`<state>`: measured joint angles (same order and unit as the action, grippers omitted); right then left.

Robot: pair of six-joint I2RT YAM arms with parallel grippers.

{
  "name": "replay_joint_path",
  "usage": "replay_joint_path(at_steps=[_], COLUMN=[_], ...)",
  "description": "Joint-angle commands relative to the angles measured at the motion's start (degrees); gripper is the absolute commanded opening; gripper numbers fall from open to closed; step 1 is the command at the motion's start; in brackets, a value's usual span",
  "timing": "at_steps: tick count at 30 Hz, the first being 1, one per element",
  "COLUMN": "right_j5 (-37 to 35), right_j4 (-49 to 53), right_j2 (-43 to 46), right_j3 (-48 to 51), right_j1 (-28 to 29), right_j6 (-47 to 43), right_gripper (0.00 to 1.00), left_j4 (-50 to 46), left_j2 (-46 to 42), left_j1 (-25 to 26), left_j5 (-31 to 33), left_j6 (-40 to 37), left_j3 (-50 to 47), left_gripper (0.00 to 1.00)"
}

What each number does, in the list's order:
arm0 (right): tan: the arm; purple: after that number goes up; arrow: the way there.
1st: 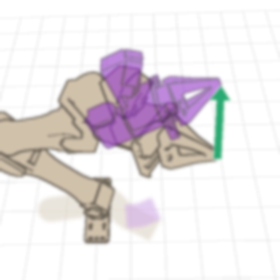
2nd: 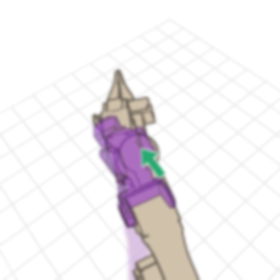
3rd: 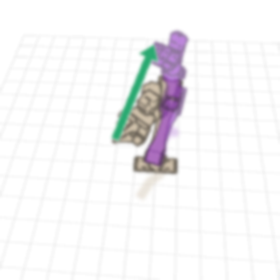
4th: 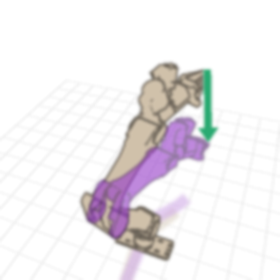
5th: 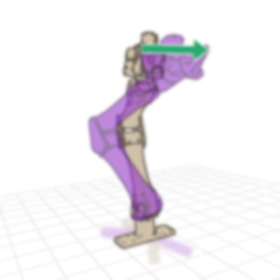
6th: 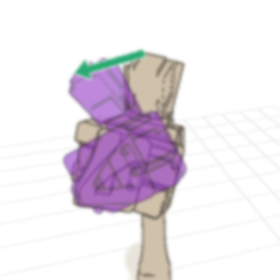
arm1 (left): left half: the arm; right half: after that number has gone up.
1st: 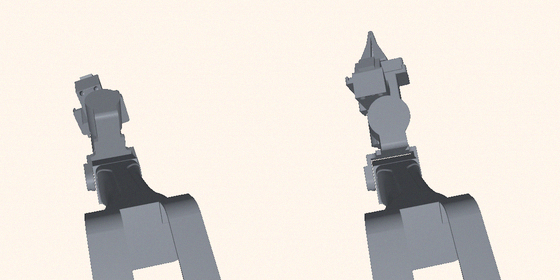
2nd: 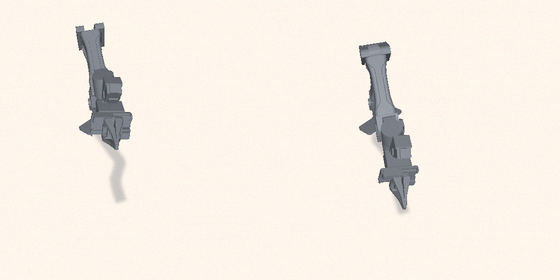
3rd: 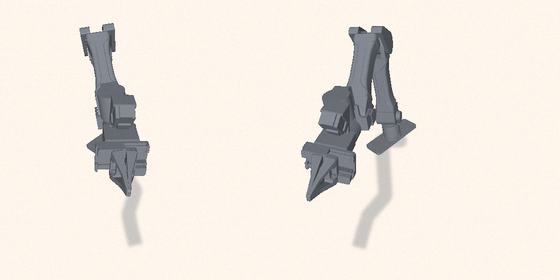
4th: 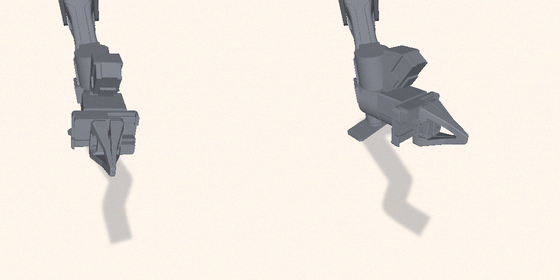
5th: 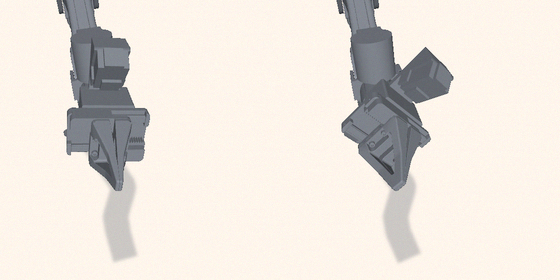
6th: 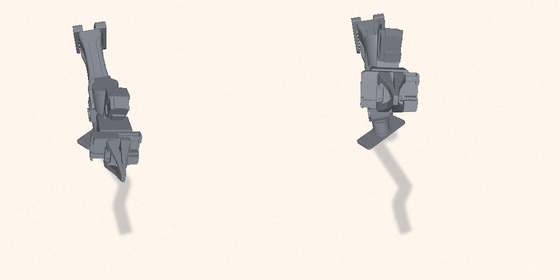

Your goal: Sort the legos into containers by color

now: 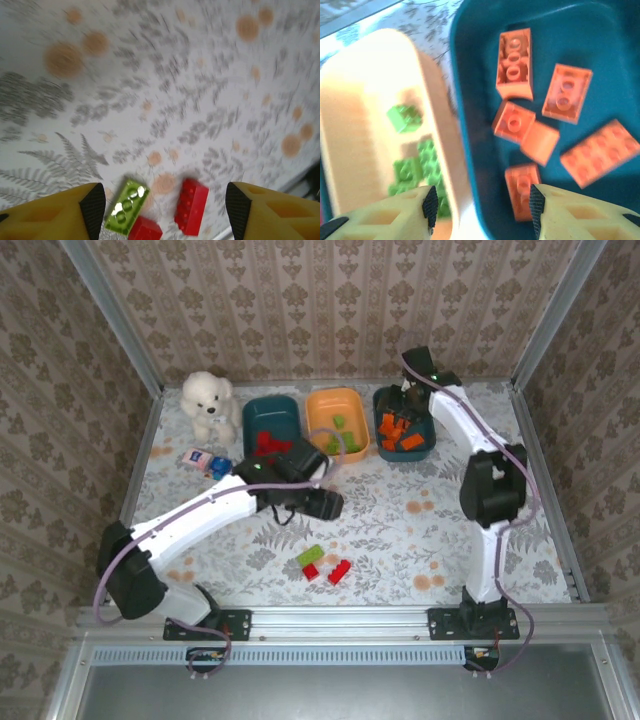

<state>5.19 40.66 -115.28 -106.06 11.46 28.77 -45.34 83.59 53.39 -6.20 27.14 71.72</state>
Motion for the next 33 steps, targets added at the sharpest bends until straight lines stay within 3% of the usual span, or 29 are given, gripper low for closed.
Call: replay_joint_path(at_steps=[1,5,8,15,18,23,28,33], right_j5=[1.35,10.76,17.74,29.18,33.63,33.64,34.01,33.68], right_j4=[-7.6,-16.66,-18.31,-11.58,-7.0,0.84,1.23,-1.3], right_j2=[15.03,34.82,49.25,71.65,75.65,79.03,77.92,76.38], right_j3=[13.85,34.22,43.49,50.5,49.72,46.64,45.94,46.01], right_j1=[1.63,3.77,6.62,7.18,7.25,7.22,7.19,7.23], right_j6=[1.31,3.56,4.28,8.84,11.33,11.61,10.25,10.77], right_gripper=[0.55,0.56,0.59,0.72,0.73,0.74,0.74,0.73], left_j4=[-5.21,-5.5,-6.49,-8.49,-9.0,-10.27,-10.04,-9.16], left_j2=[3.53,8.09,11.92,19.88,22.52,25.88,28.38,29.77], left_j1=[4.72,10.08,13.11,17.06,17.8,18.07,18.03,17.81], left_j5=[1.44,2.08,2.38,1.94,1.23,1.7,3.03,4.29], left_j6=[-6.51,-6.55,-5.84,-3.32,-2.32,-1.06,-0.87,-1.29], left_j3=[0.1,-0.14,1.18,4.02,5.06,5.97,5.93,6.56], left_gripper=[0.68,0.68,0.67,0.64,0.6,0.55,0.49,0.28])
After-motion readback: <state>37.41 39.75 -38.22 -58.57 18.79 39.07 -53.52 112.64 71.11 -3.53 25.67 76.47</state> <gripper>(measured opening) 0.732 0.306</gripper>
